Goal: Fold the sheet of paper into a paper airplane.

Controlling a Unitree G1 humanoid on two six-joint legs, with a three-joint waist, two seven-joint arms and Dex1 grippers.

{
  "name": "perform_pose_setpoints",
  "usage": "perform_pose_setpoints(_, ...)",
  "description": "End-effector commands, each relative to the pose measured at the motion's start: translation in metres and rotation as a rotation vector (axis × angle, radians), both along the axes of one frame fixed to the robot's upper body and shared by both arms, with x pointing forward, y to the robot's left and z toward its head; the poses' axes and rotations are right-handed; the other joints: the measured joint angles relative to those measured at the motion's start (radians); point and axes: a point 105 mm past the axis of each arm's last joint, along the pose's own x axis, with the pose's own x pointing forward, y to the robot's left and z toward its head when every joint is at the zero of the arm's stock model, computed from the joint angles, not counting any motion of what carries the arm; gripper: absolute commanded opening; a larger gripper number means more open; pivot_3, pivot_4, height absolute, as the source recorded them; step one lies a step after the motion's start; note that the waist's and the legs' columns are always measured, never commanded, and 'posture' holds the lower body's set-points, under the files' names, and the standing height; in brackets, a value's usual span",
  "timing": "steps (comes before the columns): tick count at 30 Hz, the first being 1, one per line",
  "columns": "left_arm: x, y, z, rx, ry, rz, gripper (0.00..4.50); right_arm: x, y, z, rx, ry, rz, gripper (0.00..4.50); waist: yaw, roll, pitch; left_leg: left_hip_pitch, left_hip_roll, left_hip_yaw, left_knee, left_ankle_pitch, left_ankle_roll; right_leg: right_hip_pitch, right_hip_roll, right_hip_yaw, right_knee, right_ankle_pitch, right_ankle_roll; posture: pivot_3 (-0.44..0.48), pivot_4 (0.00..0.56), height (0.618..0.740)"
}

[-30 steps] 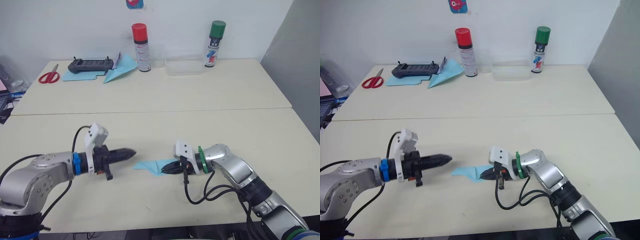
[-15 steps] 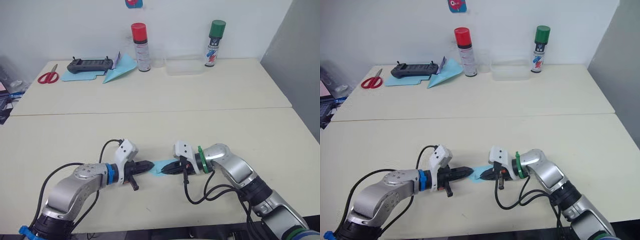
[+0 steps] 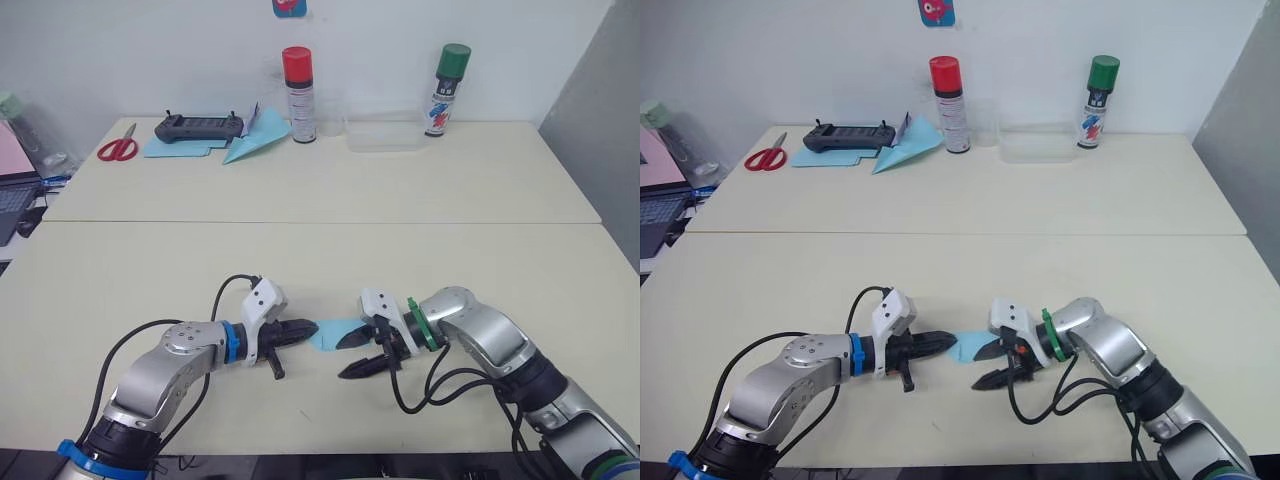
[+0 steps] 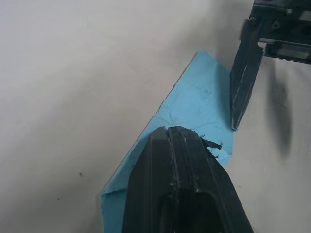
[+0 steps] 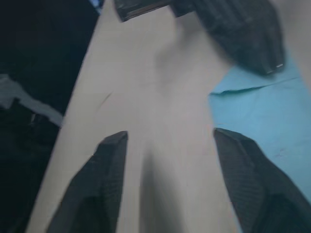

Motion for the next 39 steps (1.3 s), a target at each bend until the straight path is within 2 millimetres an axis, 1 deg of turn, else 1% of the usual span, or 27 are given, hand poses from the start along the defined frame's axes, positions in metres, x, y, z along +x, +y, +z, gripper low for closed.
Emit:
perform_pose_setpoints(1, -0.002, 0.010, -0.028, 0.082, 0.084, 0.047, 0.00, -0.008, -0.009, -0.003, -0.026, 0.047, 0.023, 4.20, 0.002, 0.001, -0.001, 0.000, 0.000, 0.000, 0.000, 0.000, 0.000, 0.000, 0.000, 0.000, -0.001, 0.000, 0.000, 0.000, 0.150, 0.740)
perform_pose_setpoints(6, 0.001, 0.009, -0.028, 0.082, 0.075, 0.053, 0.00, 0.003, -0.014, 0.016, 0.030, 0.019, -0.038, 4.20, 0.006, 0.003, -0.002, 0.000, 0.000, 0.000, 0.000, 0.000, 0.000, 0.003, 0.000, 0.000, -0.007, 0.002, 0.004, 0.000, 0.150, 0.740)
perform_pose_setpoints(10, 0.002, 0.010, -0.028, 0.085, 0.067, 0.056, 0.00, 0.022, -0.009, 0.048, 0.157, -0.017, -0.144, 4.20, 0.006, 0.003, -0.002, -0.001, -0.001, 0.000, 0.000, 0.000, 0.000, 0.003, -0.001, 0.000, -0.006, 0.003, 0.004, 0.000, 0.150, 0.740)
perform_pose_setpoints(11, 0.003, 0.009, -0.028, 0.087, 0.062, 0.055, 0.00, 0.025, -0.008, 0.053, 0.180, -0.018, -0.164, 3.83, 0.005, 0.003, -0.002, -0.001, -0.001, 0.000, 0.000, 0.000, 0.000, 0.003, 0.000, 0.000, -0.006, 0.003, 0.003, 0.000, 0.150, 0.740)
perform_pose_setpoints(12, 0.003, 0.009, -0.029, 0.088, 0.059, 0.054, 0.00, 0.027, -0.007, 0.058, 0.198, -0.014, -0.173, 3.61, 0.005, 0.003, -0.002, 0.000, 0.000, 0.000, 0.000, 0.000, 0.000, 0.003, 0.000, 0.000, -0.006, 0.003, 0.003, 0.000, 0.150, 0.740)
perform_pose_setpoints(13, 0.003, 0.009, -0.029, 0.089, 0.057, 0.053, 0.00, 0.033, -0.004, 0.062, 0.220, -0.043, -0.206, 3.27, 0.006, 0.003, -0.002, 0.000, 0.000, 0.000, 0.000, 0.000, 0.000, 0.003, 0.000, 0.000, -0.006, 0.003, 0.003, 0.000, 0.150, 0.740)
perform_pose_setpoints(15, 0.004, 0.008, -0.029, 0.087, 0.053, 0.051, 0.00, 0.048, 0.002, 0.065, 0.255, -0.097, -0.299, 2.59, 0.005, 0.003, -0.002, -0.001, 0.000, 0.000, 0.000, 0.000, 0.001, 0.003, 0.000, 0.000, -0.006, 0.003, 0.003, 0.000, 0.150, 0.740)
perform_pose_setpoints(16, 0.004, 0.007, -0.029, 0.086, 0.051, 0.051, 0.00, 0.053, 0.005, 0.063, 0.259, -0.123, -0.333, 2.16, 0.005, 0.003, -0.002, -0.001, 0.000, 0.000, 0.000, 0.000, 0.001, 0.003, 0.000, 0.000, -0.006, 0.003, 0.003, 0.000, 0.150, 0.740)
perform_pose_setpoints(17, 0.004, 0.007, -0.029, 0.086, 0.049, 0.050, 0.00, 0.058, 0.006, 0.057, 0.242, -0.157, -0.369, 1.78, 0.005, 0.003, -0.002, -0.001, 0.000, 0.000, 0.000, 0.000, 0.001, 0.002, 0.000, 0.000, -0.006, 0.003, 0.003, 0.000, 0.150, 0.740)
perform_pose_setpoints(19, 0.005, 0.006, -0.028, 0.086, 0.046, 0.049, 0.00, 0.063, 0.007, 0.038, 0.182, -0.241, -0.395, 1.04, 0.008, 0.003, -0.002, -0.001, -0.001, 0.000, 0.000, 0.000, 0.000, 0.002, 0.000, 0.000, -0.007, 0.003, 0.003, 0.000, 0.150, 0.740)
perform_pose_setpoints(21, 0.005, 0.006, -0.028, 0.087, 0.042, 0.048, 0.00, 0.061, 0.007, 0.023, 0.143, -0.304, -0.381, 0.28, 0.008, 0.003, -0.002, -0.001, -0.001, 0.000, 0.000, 0.000, 0.000, 0.002, -0.001, 0.000, -0.007, 0.003, 0.003, 0.000, 0.150, 0.740)
perform_pose_setpoints(22, 0.006, 0.006, -0.027, 0.088, 0.040, 0.048, 0.00, 0.058, 0.007, 0.018, 0.138, -0.310, -0.370, 0.03, 0.008, 0.003, -0.002, -0.001, -0.001, 0.000, 0.000, 0.000, 0.001, 0.002, -0.001, 0.000, -0.007, 0.003, 0.003, 0.000, 0.150, 0.740)
perform_pose_setpoints(26, 0.007, 0.007, -0.027, 0.095, 0.034, 0.047, 0.00, 0.054, 0.004, 0.001, 0.117, -0.319, -0.369, 0.03, 0.003, 0.004, -0.002, -0.001, 0.000, 0.000, 0.000, 0.000, 0.001, 0.002, 0.000, 0.001, -0.006, 0.003, 0.003, 0.000, 0.150, 0.740)
perform_pose_setpoints(32, 0.008, 0.007, -0.026, 0.097, 0.031, 0.045, 0.00, 0.052, 0.002, -0.006, 0.113, -0.299, -0.374, 0.03, 0.002, 0.004, -0.002, -0.001, 0.000, 0.000, 0.000, 0.000, 0.001, 0.002, 0.000, 0.001, -0.006, 0.003, 0.003, 0.000, 0.150, 0.740)
perform_pose_setpoints(34, 0.009, 0.006, -0.026, 0.096, 0.031, 0.045, 0.00, 0.051, -0.001, -0.009, 0.097, -0.294, -0.373, 0.03, 0.002, 0.004, -0.002, 0.000, 0.000, 0.000, 0.000, 0.000, 0.001, 0.002, 0.000, 0.001, -0.006, 0.003, 0.003, 0.000, 0.150, 0.740)
perform_pose_setpoints(37, 0.008, 0.005, -0.027, 0.095, 0.032, 0.045, 0.00, 0.049, -0.014, -0.018, 0.041, -0.298, -0.381, 0.03, 0.004, 0.004, -0.003, 0.000, 0.000, 0.000, 0.000, 0.000, 0.001, 0.002, 0.000, 0.001, -0.006, 0.003, 0.003, 0.000, 0.150, 0.740)
perform_pose_setpoints(39, 0.008, 0.005, -0.027, 0.095, 0.033, 0.046, 0.00, 0.046, -0.032, -0.029, -0.023, -0.302, -0.378, 0.03, 0.005, 0.004, -0.004, 0.000, 0.000, 0.000, 0.000, 0.000, 0.001, 0.003, 0.000, 0.001, -0.007, 0.003, 0.003, 0.000, 0.150, 0.740)
